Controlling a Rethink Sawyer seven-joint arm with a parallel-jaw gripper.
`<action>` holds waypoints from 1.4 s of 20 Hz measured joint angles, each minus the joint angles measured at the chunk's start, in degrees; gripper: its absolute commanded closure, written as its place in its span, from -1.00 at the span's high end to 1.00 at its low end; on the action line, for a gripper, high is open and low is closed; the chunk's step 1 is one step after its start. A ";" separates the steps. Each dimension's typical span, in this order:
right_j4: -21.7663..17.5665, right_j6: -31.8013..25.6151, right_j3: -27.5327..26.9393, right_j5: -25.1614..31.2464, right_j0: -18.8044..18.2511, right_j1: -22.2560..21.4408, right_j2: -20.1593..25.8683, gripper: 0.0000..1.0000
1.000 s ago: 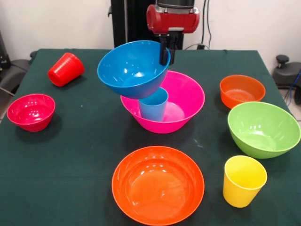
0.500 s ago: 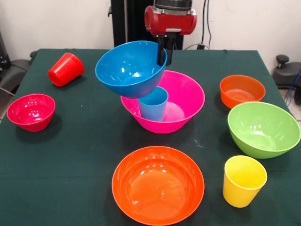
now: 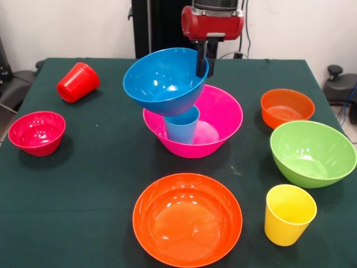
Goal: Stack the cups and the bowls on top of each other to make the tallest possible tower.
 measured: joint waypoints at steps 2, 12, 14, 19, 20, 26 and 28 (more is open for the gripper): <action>0.25 0.00 0.00 -0.25 0.66 0.01 -0.18 -1.00; 0.43 0.00 -0.02 -2.55 1.94 1.41 -1.85 -1.00; 0.43 0.00 -0.02 -2.99 1.99 1.78 -2.23 -1.00; 0.43 0.00 -0.04 -5.05 2.19 3.41 -3.58 -1.00; 0.43 0.00 -0.04 -5.15 2.28 3.57 -3.73 -1.00; 0.59 0.00 -0.04 -5.26 3.20 3.82 -4.82 -1.00; 0.75 0.00 -0.03 -5.25 3.44 3.79 -5.10 -1.00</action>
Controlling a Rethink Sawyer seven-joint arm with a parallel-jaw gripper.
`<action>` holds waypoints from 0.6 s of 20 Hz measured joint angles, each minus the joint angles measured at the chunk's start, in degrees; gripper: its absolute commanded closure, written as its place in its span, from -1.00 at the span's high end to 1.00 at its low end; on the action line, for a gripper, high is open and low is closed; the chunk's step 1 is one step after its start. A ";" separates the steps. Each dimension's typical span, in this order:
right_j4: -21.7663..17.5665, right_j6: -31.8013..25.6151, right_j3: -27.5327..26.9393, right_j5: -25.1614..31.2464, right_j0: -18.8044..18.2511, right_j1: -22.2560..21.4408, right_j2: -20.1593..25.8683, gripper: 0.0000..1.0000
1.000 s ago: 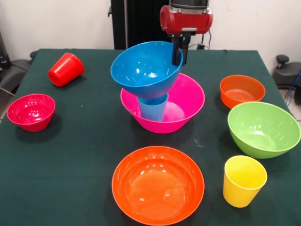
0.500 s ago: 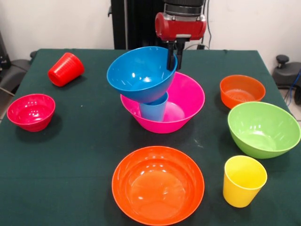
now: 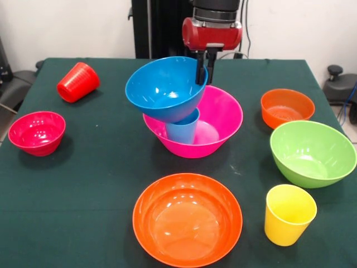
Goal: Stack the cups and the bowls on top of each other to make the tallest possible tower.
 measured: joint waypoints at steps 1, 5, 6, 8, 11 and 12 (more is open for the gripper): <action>0.18 0.00 0.00 -0.01 0.12 -0.04 -0.14 -1.00; 0.93 0.00 -0.01 -0.01 0.40 -0.15 -0.49 -1.00; 1.18 0.00 -0.01 -0.01 0.48 -0.16 -0.56 -1.00; 1.52 0.00 -0.01 -0.01 0.59 -0.17 -0.63 -1.00; 1.91 0.00 -0.01 -0.01 0.76 -0.17 -0.67 -1.00; 2.00 0.00 -0.01 -0.01 0.80 -0.16 -0.69 -1.00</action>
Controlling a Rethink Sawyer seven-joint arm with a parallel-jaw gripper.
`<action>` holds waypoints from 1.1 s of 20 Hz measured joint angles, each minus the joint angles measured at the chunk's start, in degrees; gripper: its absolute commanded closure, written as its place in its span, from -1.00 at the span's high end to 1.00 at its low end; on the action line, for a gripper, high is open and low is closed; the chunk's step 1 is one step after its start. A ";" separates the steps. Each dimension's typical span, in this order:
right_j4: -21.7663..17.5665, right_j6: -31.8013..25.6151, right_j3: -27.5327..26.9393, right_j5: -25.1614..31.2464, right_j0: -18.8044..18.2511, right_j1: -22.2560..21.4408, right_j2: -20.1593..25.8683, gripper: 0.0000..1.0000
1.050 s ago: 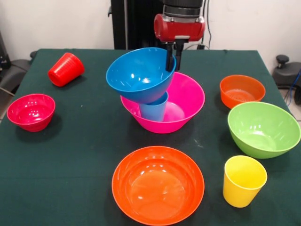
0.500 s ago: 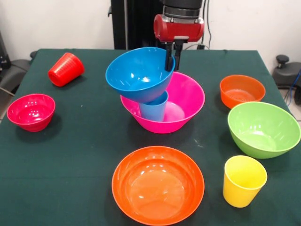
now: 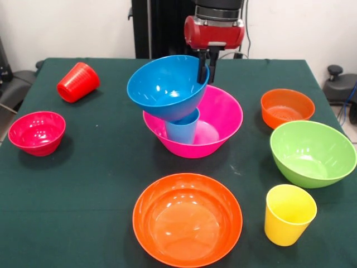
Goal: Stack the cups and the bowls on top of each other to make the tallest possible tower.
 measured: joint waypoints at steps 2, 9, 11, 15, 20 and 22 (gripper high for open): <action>0.28 0.00 0.01 0.00 0.14 0.01 -0.06 -1.00; 1.57 0.05 0.01 -0.26 0.85 0.11 -0.47 -1.00; 1.83 0.05 0.00 -0.56 1.25 0.15 -0.68 -1.00; 1.97 0.67 -0.01 -1.64 2.63 0.47 -1.53 -1.00; 2.14 1.98 -0.02 -3.10 4.52 2.04 -3.20 -1.00; 2.16 2.46 -0.02 -3.60 5.12 2.65 -3.90 -1.00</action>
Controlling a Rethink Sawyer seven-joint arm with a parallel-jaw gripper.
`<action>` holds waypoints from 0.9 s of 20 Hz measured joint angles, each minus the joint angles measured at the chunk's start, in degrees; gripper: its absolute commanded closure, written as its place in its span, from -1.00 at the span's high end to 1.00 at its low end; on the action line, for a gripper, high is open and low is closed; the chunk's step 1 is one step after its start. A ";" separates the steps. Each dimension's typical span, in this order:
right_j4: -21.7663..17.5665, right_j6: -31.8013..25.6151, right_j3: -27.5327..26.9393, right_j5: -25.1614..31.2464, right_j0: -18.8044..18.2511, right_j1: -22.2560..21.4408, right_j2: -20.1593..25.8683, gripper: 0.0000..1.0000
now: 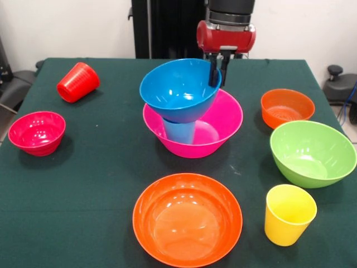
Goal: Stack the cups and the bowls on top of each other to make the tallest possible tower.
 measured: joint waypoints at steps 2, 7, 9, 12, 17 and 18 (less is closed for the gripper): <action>-0.01 0.76 -0.06 -0.61 1.15 0.80 -1.31 -1.00; 0.01 2.27 -0.79 -0.82 4.09 2.03 -4.89 -1.00; 0.01 2.52 -1.15 -0.81 5.10 2.40 -6.11 -1.00; 0.01 2.58 -1.56 -0.80 6.01 2.68 -7.54 -1.00; 0.02 2.58 -1.82 -0.80 6.18 2.67 -8.93 -1.00; 0.01 2.58 -1.81 -0.80 6.18 2.67 -9.11 -1.00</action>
